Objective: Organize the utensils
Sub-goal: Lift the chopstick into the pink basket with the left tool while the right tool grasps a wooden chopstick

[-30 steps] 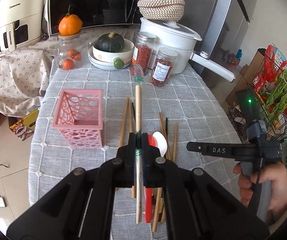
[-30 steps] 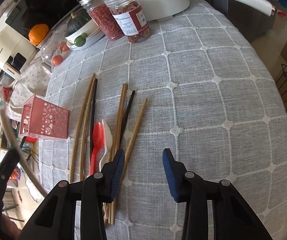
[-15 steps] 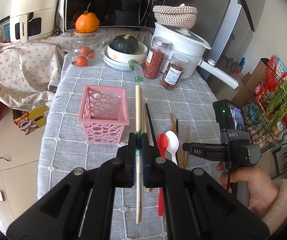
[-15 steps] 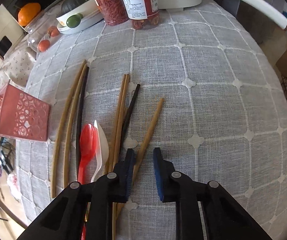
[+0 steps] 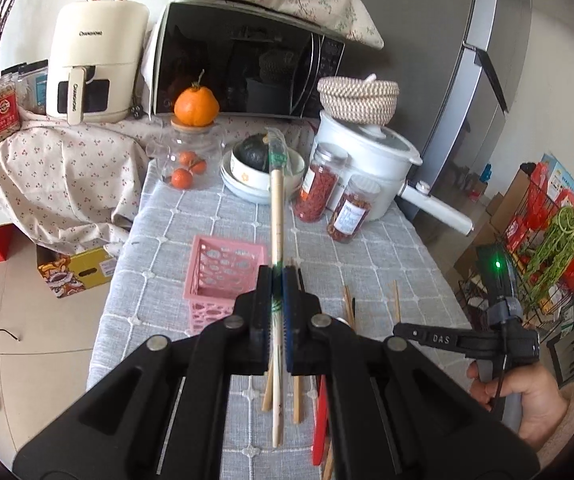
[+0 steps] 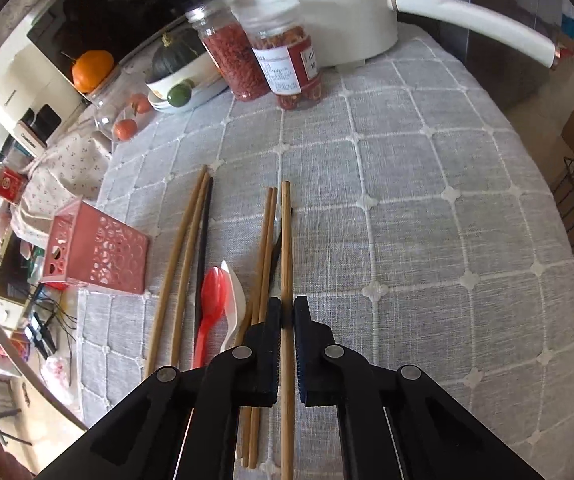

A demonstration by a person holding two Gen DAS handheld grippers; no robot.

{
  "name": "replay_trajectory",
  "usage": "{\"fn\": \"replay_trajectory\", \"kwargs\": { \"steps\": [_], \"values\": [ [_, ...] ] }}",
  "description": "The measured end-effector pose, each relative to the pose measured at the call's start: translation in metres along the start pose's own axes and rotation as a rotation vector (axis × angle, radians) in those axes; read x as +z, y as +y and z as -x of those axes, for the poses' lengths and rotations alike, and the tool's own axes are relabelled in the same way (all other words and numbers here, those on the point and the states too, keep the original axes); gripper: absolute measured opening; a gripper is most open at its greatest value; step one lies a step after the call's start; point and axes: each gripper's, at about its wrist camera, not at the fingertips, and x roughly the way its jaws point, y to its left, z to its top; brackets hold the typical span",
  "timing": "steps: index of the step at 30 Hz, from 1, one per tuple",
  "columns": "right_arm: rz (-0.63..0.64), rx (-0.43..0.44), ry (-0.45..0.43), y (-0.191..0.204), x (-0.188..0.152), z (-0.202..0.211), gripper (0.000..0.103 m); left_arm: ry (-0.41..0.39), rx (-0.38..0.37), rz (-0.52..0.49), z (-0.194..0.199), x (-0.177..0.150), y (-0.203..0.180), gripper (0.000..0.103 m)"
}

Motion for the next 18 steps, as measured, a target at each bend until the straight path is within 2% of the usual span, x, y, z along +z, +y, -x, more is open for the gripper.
{"fn": "replay_trajectory", "kwargs": {
  "steps": [3, 5, 8, 15, 18],
  "values": [
    [0.022, 0.024, -0.067, 0.001, -0.004, 0.032, 0.006, -0.126, 0.014, 0.026, 0.012, 0.012, 0.002, 0.006],
    [0.04, 0.053, -0.121, 0.005, -0.006, 0.053, 0.006, -0.211, 0.052, 0.057, 0.018, 0.02, 0.005, 0.006],
    [0.078, 0.106, -0.216, 0.011, -0.01, 0.082, 0.006, -0.307, 0.077, 0.09, 0.017, 0.028, 0.006, 0.006],
    [0.138, 0.114, -0.388, 0.024, -0.009, 0.116, 0.006, -0.455, 0.2, 0.023, -0.014, 0.032, 0.003, 0.006],
    [0.141, 0.123, -0.429, 0.022, -0.008, 0.129, 0.006, -0.47, 0.232, 0.034, -0.027, 0.028, 0.009, 0.006]
  ]
}}
